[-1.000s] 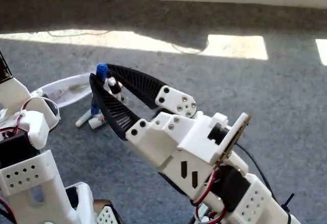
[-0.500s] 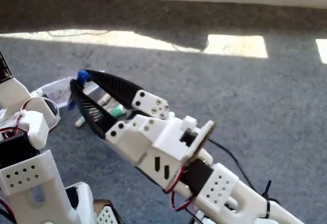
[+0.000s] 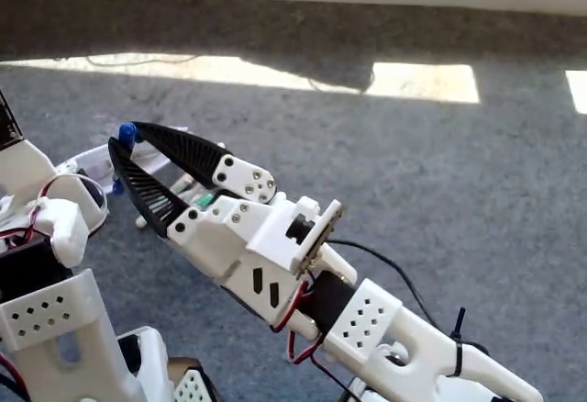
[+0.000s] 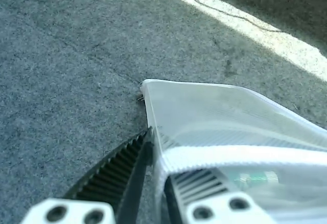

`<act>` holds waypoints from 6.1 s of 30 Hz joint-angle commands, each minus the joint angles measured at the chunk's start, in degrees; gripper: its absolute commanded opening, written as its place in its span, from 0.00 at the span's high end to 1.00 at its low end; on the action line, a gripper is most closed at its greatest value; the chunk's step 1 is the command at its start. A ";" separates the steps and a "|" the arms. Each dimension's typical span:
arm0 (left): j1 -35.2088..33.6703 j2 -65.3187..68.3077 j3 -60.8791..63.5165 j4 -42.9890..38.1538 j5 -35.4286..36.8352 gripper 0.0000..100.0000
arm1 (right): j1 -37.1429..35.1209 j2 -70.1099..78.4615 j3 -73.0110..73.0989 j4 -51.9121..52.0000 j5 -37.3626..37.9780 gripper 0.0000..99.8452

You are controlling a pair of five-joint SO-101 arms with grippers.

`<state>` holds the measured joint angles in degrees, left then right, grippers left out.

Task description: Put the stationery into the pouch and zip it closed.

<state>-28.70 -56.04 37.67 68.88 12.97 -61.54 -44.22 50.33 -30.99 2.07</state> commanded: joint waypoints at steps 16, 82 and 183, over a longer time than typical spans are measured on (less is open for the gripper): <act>1.19 -0.40 -0.31 -1.05 -0.35 0.99 | 5.58 8.66 -0.92 -10.86 -0.62 0.99; -22.29 -17.19 1.63 -1.41 4.22 0.99 | 19.82 -3.38 -16.66 50.15 -7.65 0.86; -20.62 -14.29 5.32 -3.08 3.87 0.99 | 14.90 100.35 -117.05 127.08 -47.03 0.79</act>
<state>-50.15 -70.11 44.26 67.65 15.52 -46.95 56.79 -61.23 92.79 -43.30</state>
